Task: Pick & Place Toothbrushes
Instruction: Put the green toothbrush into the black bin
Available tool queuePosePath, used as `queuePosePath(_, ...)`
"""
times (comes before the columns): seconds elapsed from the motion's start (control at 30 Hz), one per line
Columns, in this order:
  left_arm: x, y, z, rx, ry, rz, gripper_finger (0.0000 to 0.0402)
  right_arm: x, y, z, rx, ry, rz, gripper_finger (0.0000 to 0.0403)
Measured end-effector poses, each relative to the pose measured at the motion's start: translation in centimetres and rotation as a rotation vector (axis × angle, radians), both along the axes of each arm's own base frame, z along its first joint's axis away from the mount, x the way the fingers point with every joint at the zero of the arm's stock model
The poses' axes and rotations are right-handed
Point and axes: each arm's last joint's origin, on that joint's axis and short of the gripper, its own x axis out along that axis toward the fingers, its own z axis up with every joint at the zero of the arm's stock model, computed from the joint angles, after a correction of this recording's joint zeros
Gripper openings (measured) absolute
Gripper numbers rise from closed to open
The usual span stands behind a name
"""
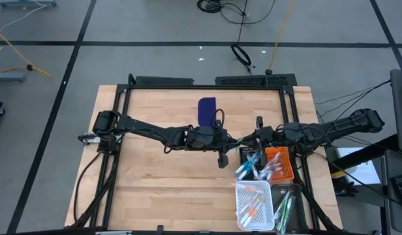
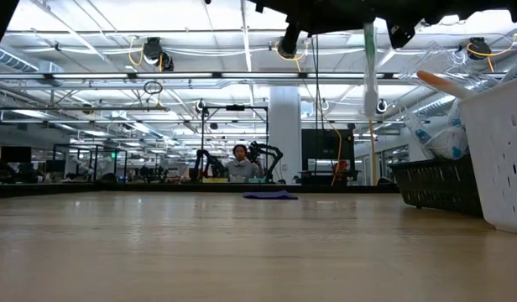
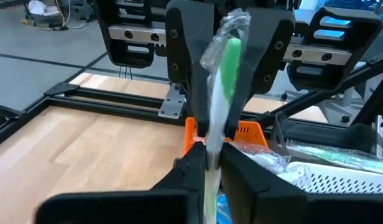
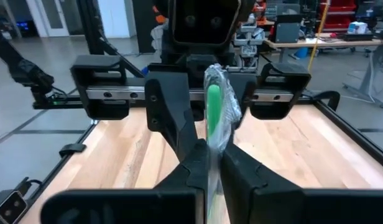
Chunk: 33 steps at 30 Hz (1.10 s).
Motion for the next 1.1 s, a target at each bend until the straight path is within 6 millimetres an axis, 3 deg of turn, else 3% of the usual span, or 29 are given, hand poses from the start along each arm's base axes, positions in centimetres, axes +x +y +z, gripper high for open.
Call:
queuePosePath(0.23, -0.1, 0.0, 0.1, 0.025, 0.003, -0.009, 0.011, -1.0, 0.1, 0.5, 0.0, -0.012, 0.057, 0.0013)
queuePosePath(0.43, -0.7, 0.1, 0.8, 0.037, 0.035, -0.026, 0.015, -3.2, 0.7, 1.2, 0.037, -0.001, 0.161, 0.0013)
queuePosePath(0.87, -1.4, 0.2, 1.2, 0.029, 0.079, -0.024, 0.0161, -7.2, 3.2, 2.5, 0.118, 0.122, 0.697, 0.0013)
queuePosePath(1.1, -1.4, 0.2, 1.1, 0.029, 0.084, -0.023, 0.0161, -8.4, 3.9, 3.8, 0.07, 0.15, 0.764, 0.0013)
